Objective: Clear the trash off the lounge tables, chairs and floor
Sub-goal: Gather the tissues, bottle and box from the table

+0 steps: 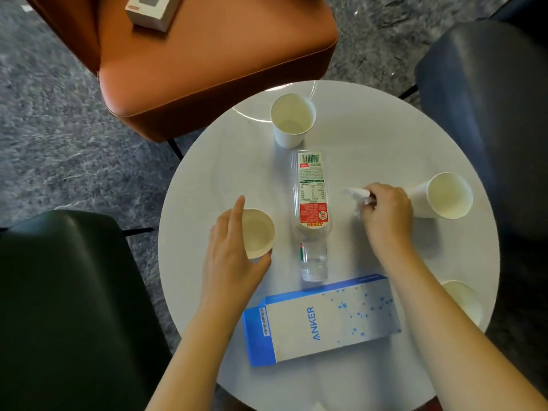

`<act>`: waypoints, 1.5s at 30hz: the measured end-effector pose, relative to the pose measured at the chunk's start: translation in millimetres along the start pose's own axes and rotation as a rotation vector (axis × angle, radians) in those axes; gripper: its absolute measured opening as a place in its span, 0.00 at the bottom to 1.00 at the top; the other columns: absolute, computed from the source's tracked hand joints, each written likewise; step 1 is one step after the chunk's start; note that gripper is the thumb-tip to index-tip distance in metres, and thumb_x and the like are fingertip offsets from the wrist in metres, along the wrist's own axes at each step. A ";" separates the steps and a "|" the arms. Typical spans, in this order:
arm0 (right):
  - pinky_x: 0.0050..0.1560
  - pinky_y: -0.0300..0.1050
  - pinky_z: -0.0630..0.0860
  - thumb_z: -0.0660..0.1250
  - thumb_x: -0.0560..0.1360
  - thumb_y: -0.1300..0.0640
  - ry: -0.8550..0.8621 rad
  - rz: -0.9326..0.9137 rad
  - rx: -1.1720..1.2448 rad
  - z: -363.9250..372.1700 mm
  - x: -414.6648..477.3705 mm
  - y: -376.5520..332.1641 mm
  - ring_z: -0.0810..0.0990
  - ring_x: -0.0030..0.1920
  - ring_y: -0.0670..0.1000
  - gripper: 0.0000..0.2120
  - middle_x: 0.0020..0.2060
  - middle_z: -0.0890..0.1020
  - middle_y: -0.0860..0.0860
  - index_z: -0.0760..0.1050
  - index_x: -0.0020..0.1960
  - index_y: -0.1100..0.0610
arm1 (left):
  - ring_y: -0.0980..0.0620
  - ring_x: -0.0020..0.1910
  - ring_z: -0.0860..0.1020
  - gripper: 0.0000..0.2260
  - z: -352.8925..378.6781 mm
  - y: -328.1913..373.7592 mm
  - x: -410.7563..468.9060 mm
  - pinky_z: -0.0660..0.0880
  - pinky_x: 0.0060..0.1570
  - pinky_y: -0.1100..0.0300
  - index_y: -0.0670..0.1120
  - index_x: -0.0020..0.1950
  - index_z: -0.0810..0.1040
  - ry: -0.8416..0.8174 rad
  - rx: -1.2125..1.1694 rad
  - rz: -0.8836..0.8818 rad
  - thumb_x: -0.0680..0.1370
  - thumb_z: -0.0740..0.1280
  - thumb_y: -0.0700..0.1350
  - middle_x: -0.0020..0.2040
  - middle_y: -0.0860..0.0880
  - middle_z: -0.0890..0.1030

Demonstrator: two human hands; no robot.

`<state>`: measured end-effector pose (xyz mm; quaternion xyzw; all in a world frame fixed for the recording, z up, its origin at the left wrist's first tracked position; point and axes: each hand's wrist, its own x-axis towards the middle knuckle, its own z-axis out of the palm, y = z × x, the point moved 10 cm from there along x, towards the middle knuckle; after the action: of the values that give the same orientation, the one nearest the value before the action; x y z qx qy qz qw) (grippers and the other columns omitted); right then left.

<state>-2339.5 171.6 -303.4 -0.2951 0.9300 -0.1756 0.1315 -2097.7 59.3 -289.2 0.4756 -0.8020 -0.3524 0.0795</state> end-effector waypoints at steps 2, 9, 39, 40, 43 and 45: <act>0.35 0.40 0.57 0.66 0.71 0.67 0.124 -0.016 0.193 -29.0 -10.2 -17.0 0.71 0.41 0.56 0.03 0.40 0.79 0.58 0.75 0.44 0.62 | 0.51 0.64 0.69 0.39 -2.1 -2.1 0.2 0.60 0.57 0.69 0.47 0.74 0.59 0.019 -0.054 -0.035 0.67 0.76 0.43 0.68 0.48 0.70; 0.32 0.41 0.65 0.72 0.62 0.66 0.070 -0.389 0.432 -36.1 -72.1 -137.1 0.72 0.32 0.52 0.06 0.31 0.77 0.54 0.77 0.37 0.63 | 0.52 0.55 0.71 0.24 -4.1 20.9 1.6 0.60 0.51 0.73 0.42 0.62 0.71 -0.001 -0.029 0.097 0.68 0.74 0.42 0.57 0.49 0.74; 0.65 0.51 0.59 0.73 0.66 0.46 -0.038 -0.086 0.168 25.6 73.4 -123.3 0.62 0.70 0.54 0.45 0.72 0.62 0.52 0.53 0.74 0.54 | 0.71 0.51 0.62 0.31 -56.8 39.3 68.3 0.58 0.48 0.86 0.48 0.68 0.68 0.212 -0.128 0.051 0.68 0.75 0.49 0.56 0.60 0.66; 0.65 0.52 0.59 0.74 0.65 0.44 -0.064 -0.082 0.118 33.2 81.0 -122.7 0.61 0.70 0.55 0.46 0.72 0.61 0.53 0.52 0.74 0.54 | 0.71 0.51 0.62 0.31 -57.2 39.3 72.6 0.59 0.48 0.86 0.49 0.68 0.67 0.215 -0.141 0.046 0.68 0.75 0.49 0.56 0.60 0.66; 0.60 0.53 0.61 0.73 0.64 0.42 -0.099 -0.076 0.004 45.5 94.6 -120.2 0.65 0.68 0.55 0.43 0.68 0.68 0.53 0.57 0.72 0.54 | 0.73 0.50 0.61 0.31 -56.2 39.0 79.5 0.61 0.45 0.85 0.51 0.68 0.66 0.218 -0.145 0.036 0.68 0.75 0.48 0.56 0.62 0.64; 0.56 0.50 0.59 0.73 0.64 0.44 -0.055 -0.099 0.054 40.9 95.9 -122.0 0.68 0.64 0.55 0.39 0.63 0.72 0.52 0.61 0.69 0.53 | 0.73 0.50 0.62 0.32 -55.9 39.2 79.9 0.61 0.45 0.84 0.51 0.68 0.66 0.217 -0.150 0.036 0.68 0.75 0.47 0.56 0.62 0.64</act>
<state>-2339.9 11.1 -304.6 -0.3419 0.9051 -0.1985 0.1561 -2142.3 -21.8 -239.4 0.4892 -0.7686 -0.3564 0.2073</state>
